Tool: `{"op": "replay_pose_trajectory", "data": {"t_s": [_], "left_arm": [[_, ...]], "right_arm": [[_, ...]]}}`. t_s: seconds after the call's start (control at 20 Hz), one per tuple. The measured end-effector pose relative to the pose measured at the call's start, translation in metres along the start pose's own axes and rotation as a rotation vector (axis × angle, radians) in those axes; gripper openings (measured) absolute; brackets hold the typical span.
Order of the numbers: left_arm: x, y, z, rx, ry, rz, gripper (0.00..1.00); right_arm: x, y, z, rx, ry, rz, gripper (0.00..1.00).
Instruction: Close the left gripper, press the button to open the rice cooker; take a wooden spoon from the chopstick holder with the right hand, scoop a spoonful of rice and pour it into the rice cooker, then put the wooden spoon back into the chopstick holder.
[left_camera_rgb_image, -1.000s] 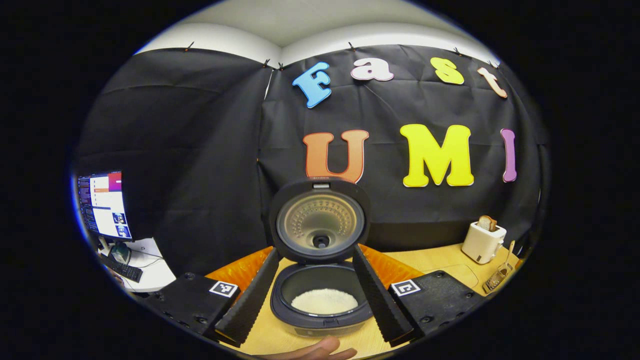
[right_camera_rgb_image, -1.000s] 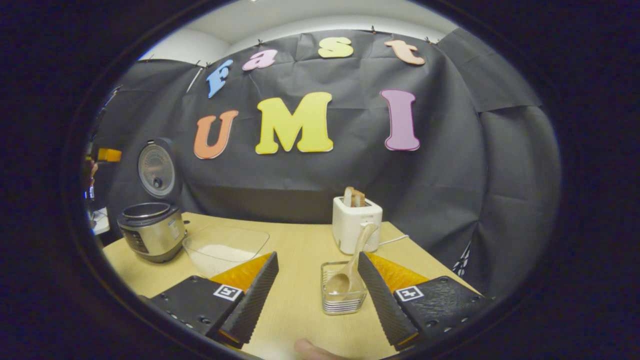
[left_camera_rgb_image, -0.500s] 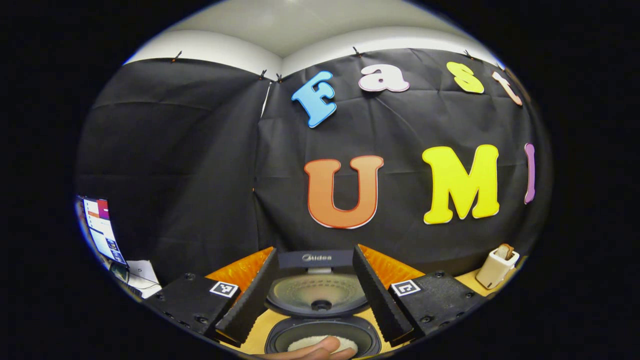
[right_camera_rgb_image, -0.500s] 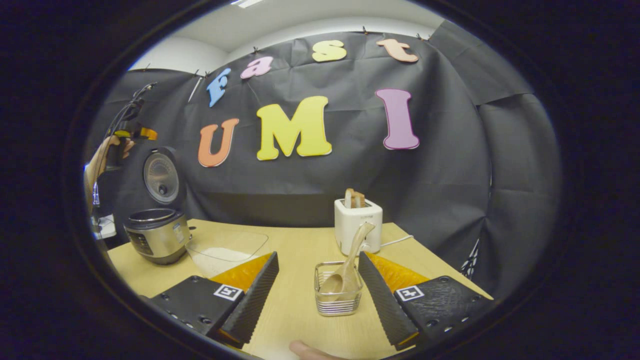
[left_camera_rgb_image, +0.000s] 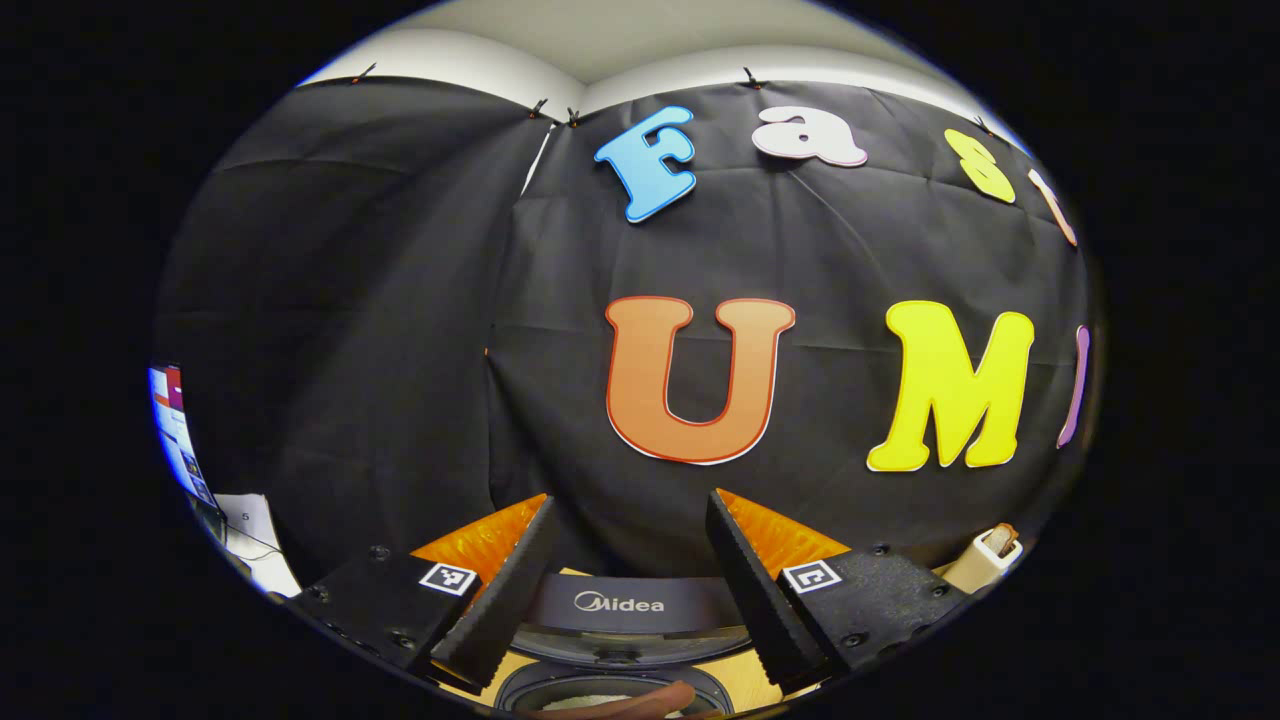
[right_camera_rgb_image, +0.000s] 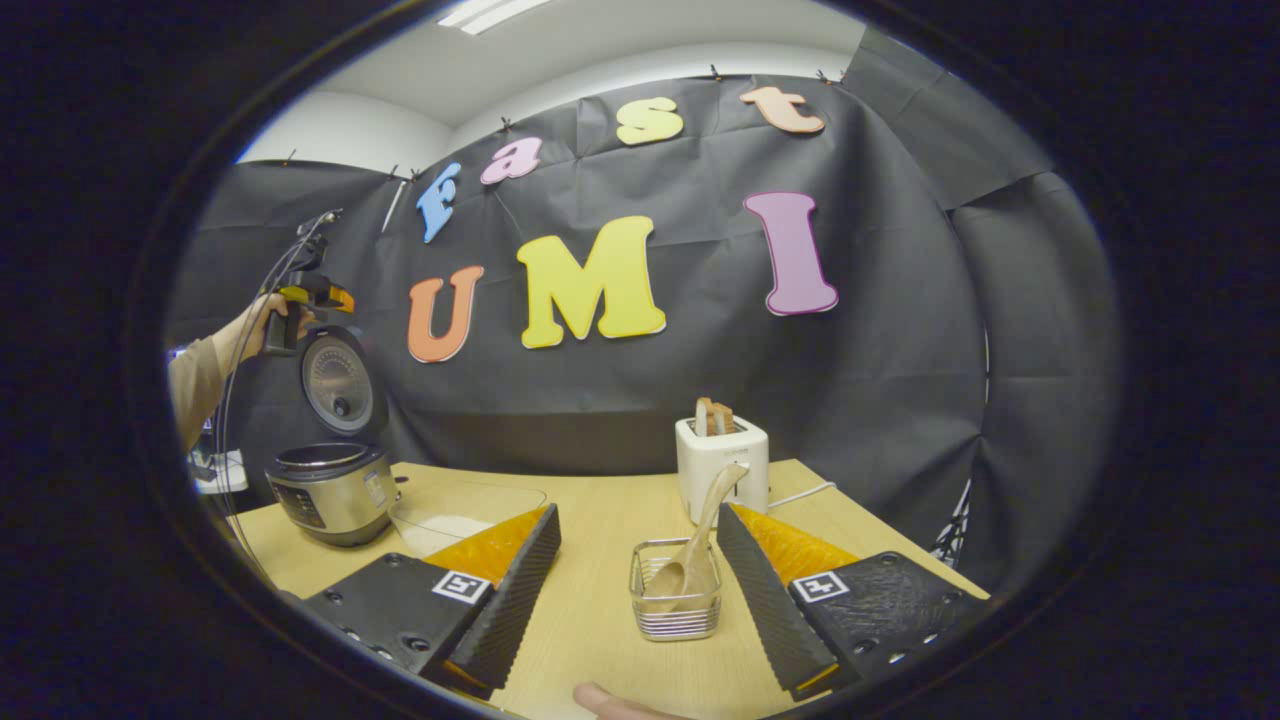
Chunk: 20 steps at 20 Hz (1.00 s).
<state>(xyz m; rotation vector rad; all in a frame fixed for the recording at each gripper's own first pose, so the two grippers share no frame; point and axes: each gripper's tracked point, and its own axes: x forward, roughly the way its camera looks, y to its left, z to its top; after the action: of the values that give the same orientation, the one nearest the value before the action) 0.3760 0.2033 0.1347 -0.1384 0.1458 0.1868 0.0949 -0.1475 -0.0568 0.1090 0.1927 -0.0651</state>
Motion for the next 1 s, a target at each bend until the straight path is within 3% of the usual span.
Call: {"op": "replay_pose_trajectory", "data": {"t_s": [0.1, 0.4, 0.7, 0.75, 0.9, 1.0], "left_arm": [[0.001, -0.001, -0.013, 0.001, 0.044, -0.012, 0.95], [-0.014, 0.0, -0.021, 0.129, 0.045, 0.0, 0.92], [-0.05, -0.003, -0.034, 0.127, 0.037, -0.004, 0.92], [-0.058, -0.004, -0.038, 0.131, 0.035, -0.007, 0.92], [-0.084, -0.006, -0.054, 0.126, 0.046, -0.019, 0.92], [-0.102, -0.007, -0.072, 0.133, 0.059, -0.034, 0.92]], "right_arm": [[-0.001, 0.004, -0.001, 0.009, 0.001, 0.011, 0.93], [-0.006, 0.022, -0.003, 0.023, 0.015, 0.062, 0.96], [-0.019, 0.039, 0.008, -0.012, -0.01, 0.07, 0.93], [-0.022, 0.041, 0.011, -0.011, -0.008, 0.067, 0.99], [-0.039, 0.054, 0.024, -0.008, -0.036, 0.082, 0.93], [-0.048, 0.06, 0.031, -0.019, -0.054, 0.079, 0.96]]}}
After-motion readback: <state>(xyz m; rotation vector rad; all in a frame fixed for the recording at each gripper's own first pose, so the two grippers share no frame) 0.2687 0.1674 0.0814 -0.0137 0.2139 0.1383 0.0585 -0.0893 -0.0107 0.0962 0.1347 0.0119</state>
